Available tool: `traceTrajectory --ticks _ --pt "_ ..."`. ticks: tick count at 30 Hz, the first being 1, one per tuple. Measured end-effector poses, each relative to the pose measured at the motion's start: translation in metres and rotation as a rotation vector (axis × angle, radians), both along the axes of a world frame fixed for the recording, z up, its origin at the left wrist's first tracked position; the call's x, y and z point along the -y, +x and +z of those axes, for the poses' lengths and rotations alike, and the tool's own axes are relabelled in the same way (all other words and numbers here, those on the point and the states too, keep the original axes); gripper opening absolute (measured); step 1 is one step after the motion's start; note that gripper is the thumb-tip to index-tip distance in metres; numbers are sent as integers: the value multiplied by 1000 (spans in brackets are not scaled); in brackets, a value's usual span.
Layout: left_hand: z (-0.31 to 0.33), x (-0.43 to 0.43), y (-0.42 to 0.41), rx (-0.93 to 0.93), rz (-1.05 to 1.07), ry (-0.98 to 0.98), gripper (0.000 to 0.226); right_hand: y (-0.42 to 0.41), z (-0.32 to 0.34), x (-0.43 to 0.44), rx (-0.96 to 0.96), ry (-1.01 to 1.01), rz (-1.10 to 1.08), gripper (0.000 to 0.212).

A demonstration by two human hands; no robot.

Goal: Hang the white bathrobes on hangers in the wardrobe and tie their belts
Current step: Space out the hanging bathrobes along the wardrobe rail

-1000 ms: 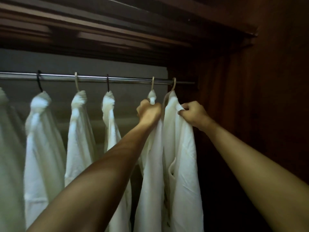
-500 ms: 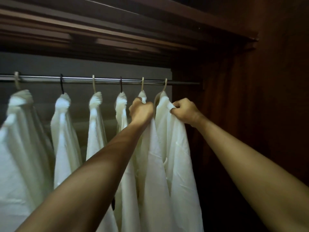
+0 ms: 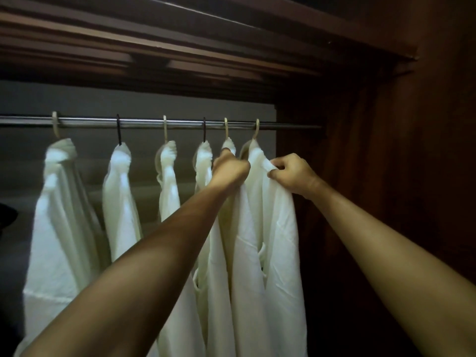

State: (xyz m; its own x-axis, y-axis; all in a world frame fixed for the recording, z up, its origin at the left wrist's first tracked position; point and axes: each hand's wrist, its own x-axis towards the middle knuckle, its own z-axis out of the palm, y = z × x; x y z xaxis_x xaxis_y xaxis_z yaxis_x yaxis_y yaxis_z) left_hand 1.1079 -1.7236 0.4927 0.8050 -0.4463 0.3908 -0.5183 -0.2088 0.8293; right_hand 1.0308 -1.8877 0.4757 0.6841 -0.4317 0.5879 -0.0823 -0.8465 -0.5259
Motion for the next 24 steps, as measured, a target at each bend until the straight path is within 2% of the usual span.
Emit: traceTrajectory --ticks 3,6,8,10,15,20,24 --pt "2 0 6 43 -19 37 81 3 0 1 -23 7 -18 21" --pt "8 3 10 171 32 170 85 7 6 5 -81 12 -58 17" --pt "14 6 10 310 104 241 69 14 13 9 -116 -10 -70 18" --pt "24 9 12 471 164 265 48 24 21 15 -103 -26 -83 29" --pt "59 14 48 760 328 350 45 50 44 25 -29 3 -87 55" --pt "87 19 92 714 368 482 43 73 65 36 47 -70 -89 66" --pt "98 23 108 705 284 563 41 90 66 47 53 -96 -63 66"
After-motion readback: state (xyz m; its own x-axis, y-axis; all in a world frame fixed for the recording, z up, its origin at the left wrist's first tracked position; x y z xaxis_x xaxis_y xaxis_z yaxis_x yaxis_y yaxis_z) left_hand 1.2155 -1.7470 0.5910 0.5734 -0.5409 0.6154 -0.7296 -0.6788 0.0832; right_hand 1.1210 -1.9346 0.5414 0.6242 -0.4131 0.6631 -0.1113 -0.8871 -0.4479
